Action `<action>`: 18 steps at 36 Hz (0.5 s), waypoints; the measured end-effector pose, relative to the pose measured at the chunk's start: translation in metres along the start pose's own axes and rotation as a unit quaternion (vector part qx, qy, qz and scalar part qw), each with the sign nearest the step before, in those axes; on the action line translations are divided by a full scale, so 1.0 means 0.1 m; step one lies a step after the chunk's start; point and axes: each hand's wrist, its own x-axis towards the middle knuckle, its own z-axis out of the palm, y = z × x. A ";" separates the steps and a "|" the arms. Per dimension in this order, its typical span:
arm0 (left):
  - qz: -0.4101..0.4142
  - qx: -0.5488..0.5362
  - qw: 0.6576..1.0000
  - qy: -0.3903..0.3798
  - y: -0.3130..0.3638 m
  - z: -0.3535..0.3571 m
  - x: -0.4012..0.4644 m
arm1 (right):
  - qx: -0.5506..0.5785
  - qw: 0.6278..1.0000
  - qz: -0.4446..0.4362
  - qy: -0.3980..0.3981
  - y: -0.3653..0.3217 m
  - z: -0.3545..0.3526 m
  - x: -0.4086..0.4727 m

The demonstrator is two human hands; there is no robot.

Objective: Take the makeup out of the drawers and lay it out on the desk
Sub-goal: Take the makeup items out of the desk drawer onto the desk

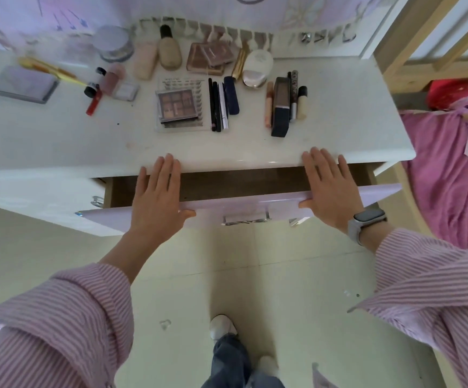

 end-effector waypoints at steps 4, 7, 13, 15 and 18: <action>-0.046 0.006 0.997 -0.063 -0.03 -0.10 0.10 | -0.018 0.998 0.014 -0.061 0.08 -0.08 0.12; -0.043 0.007 0.997 -0.070 -0.04 -0.12 0.15 | -0.010 0.998 0.015 -0.060 0.07 -0.06 0.14; -0.057 0.027 0.998 -0.020 0.00 -0.10 0.19 | 0.007 0.999 0.030 -0.007 0.01 0.01 0.20; -0.065 0.017 0.998 0.002 0.01 -0.08 0.21 | 0.019 0.999 0.034 0.031 0.00 0.05 0.24; -0.059 0.009 0.997 0.053 -0.02 0.01 0.26 | 0.011 0.995 0.027 0.092 0.01 0.14 0.31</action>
